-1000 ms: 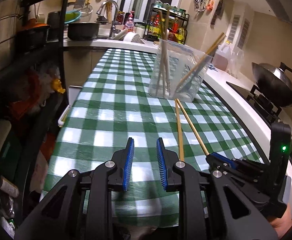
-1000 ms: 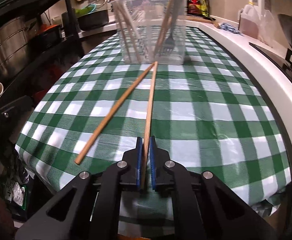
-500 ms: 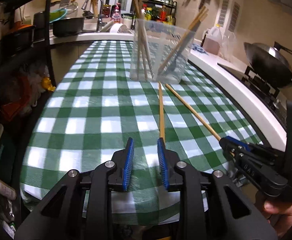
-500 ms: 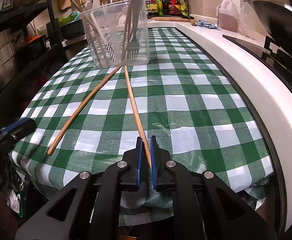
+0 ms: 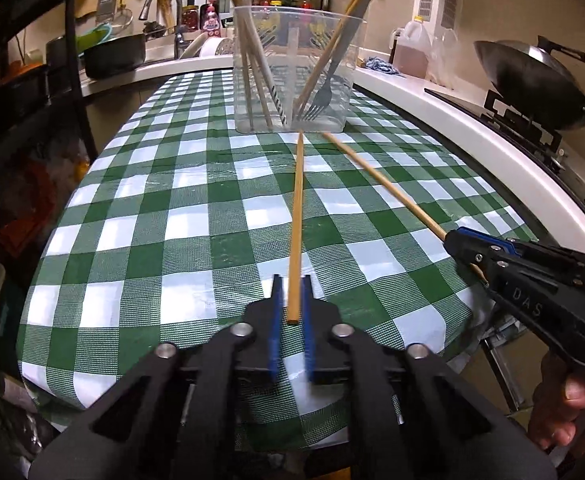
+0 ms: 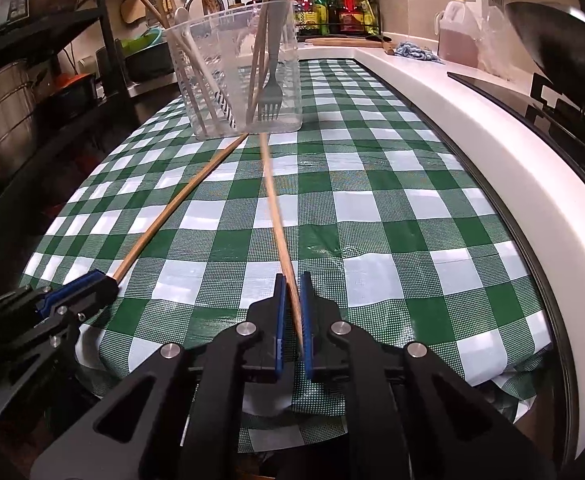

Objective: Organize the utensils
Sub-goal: 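Close the right tool on one chopstick while the left tool grasps the other, then lift both chopsticks and carry them over the clear container with both tools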

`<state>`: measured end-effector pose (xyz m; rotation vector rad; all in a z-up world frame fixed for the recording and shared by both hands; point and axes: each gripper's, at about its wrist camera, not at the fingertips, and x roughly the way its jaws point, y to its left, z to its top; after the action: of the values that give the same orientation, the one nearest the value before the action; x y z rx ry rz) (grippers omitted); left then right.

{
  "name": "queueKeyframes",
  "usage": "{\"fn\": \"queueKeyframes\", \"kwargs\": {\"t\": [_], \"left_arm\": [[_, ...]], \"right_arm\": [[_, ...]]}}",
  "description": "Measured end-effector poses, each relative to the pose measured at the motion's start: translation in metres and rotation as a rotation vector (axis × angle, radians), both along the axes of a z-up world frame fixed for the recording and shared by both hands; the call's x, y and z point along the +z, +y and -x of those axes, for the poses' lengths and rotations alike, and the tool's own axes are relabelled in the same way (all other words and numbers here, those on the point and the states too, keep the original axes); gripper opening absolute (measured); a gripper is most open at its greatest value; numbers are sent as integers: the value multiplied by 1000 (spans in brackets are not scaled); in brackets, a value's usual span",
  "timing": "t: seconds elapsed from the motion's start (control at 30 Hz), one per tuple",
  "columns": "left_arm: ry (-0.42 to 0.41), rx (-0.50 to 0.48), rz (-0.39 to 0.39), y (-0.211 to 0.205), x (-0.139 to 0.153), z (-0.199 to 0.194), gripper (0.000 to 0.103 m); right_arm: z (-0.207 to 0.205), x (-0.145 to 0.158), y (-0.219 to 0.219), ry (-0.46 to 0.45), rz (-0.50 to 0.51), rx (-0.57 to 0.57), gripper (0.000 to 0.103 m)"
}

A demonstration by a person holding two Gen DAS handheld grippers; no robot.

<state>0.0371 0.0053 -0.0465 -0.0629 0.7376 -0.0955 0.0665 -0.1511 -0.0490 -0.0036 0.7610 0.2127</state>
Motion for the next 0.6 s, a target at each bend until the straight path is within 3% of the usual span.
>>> {"fn": "queueKeyframes", "kwargs": {"t": [0.43,0.6], "left_arm": [[-5,27,-2,7,-1,5,8],[-43,23,-26,3,-4,3,8]], "right_arm": [[0,0,2,5,10,-22,7],[0,-1,2,-2,9,-20,7]]}}
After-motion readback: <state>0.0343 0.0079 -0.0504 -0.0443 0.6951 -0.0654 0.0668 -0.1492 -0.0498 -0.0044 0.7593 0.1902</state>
